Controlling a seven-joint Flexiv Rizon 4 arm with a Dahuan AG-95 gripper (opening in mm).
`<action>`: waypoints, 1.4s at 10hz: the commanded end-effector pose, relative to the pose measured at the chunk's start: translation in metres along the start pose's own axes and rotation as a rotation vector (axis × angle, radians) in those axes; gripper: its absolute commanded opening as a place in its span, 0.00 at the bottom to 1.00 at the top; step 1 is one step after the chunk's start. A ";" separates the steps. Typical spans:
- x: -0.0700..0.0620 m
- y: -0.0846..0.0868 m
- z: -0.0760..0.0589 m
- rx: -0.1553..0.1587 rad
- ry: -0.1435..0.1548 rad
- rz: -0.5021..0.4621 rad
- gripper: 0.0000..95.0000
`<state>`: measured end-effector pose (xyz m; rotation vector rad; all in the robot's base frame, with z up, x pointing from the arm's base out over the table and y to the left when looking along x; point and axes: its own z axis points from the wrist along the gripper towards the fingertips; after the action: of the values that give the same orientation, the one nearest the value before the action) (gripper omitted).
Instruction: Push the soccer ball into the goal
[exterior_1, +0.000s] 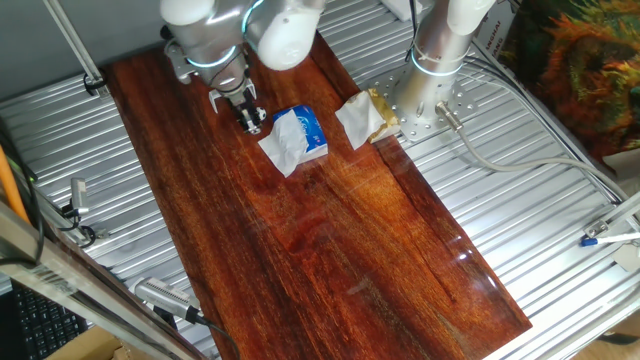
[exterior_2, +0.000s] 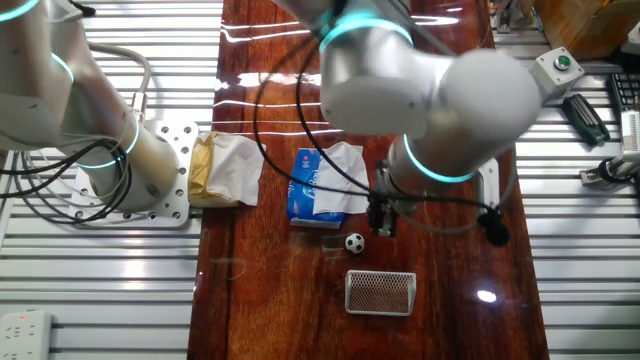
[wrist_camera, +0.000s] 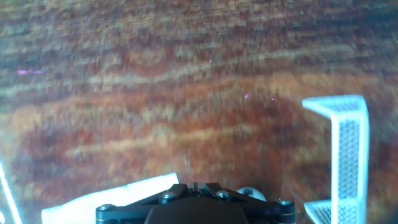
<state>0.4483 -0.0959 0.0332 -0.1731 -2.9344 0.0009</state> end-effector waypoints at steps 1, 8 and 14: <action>0.003 -0.005 -0.002 -0.006 0.013 -0.011 0.00; 0.030 -0.021 -0.008 -0.008 0.076 -0.022 0.00; 0.048 -0.020 0.014 0.002 0.054 -0.012 0.00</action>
<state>0.3958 -0.1104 0.0295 -0.1518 -2.8852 0.0000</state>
